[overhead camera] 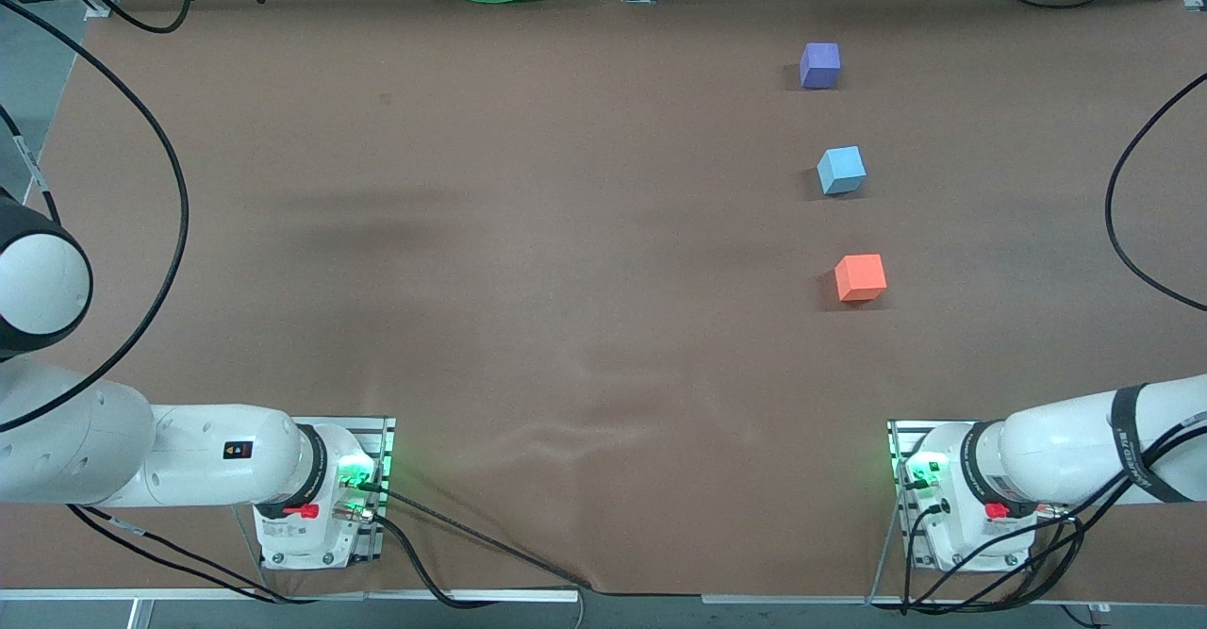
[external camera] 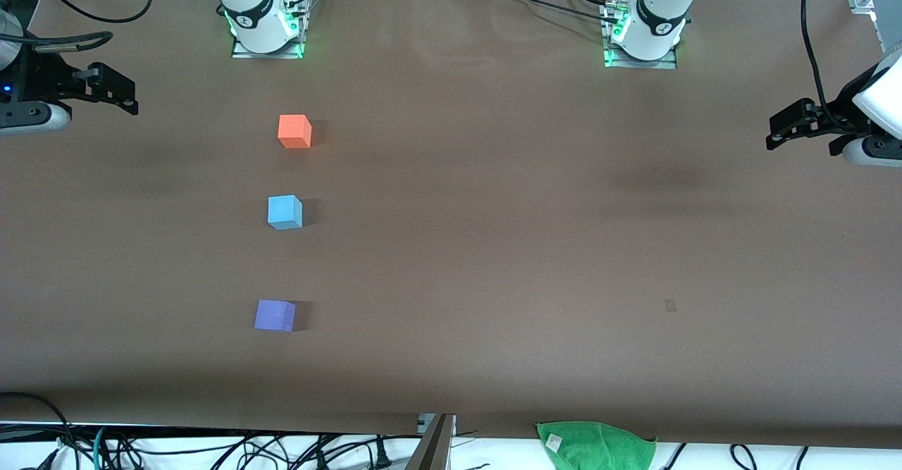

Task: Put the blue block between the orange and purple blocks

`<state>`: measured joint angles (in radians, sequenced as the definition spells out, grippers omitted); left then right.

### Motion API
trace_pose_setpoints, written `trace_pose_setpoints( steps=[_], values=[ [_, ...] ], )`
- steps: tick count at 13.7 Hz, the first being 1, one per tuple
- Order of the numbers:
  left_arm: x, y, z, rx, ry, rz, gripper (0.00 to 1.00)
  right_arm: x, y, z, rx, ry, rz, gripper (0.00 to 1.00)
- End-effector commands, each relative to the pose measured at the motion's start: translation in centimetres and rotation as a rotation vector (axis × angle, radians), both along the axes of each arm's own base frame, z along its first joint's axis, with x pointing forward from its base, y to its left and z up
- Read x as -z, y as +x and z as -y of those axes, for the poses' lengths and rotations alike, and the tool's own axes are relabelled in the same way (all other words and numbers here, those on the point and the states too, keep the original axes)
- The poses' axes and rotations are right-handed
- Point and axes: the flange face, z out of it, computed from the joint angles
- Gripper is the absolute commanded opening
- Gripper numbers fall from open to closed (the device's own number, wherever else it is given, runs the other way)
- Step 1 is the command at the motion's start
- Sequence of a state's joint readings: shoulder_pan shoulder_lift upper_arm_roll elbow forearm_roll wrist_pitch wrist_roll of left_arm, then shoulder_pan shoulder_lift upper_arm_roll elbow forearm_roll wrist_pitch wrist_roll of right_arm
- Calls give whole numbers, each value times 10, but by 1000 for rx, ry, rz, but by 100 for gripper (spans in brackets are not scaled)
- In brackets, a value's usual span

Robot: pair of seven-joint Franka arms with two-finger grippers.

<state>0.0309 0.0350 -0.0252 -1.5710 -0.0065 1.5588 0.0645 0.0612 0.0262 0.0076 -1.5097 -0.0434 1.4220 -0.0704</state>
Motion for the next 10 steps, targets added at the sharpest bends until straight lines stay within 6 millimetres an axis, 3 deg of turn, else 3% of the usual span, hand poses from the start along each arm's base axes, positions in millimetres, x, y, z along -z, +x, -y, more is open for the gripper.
trace_pose_setpoints(
  steps=[1, 10],
  values=[
    [-8, -1, 0, 12, -8, 3, 100, -1, -2, 0, 9, -11, 5, 100],
    [-7, -1, 0, 12, -8, 1, 100, 1, 7, 0, -4, -12, 4, 100]
  ],
)
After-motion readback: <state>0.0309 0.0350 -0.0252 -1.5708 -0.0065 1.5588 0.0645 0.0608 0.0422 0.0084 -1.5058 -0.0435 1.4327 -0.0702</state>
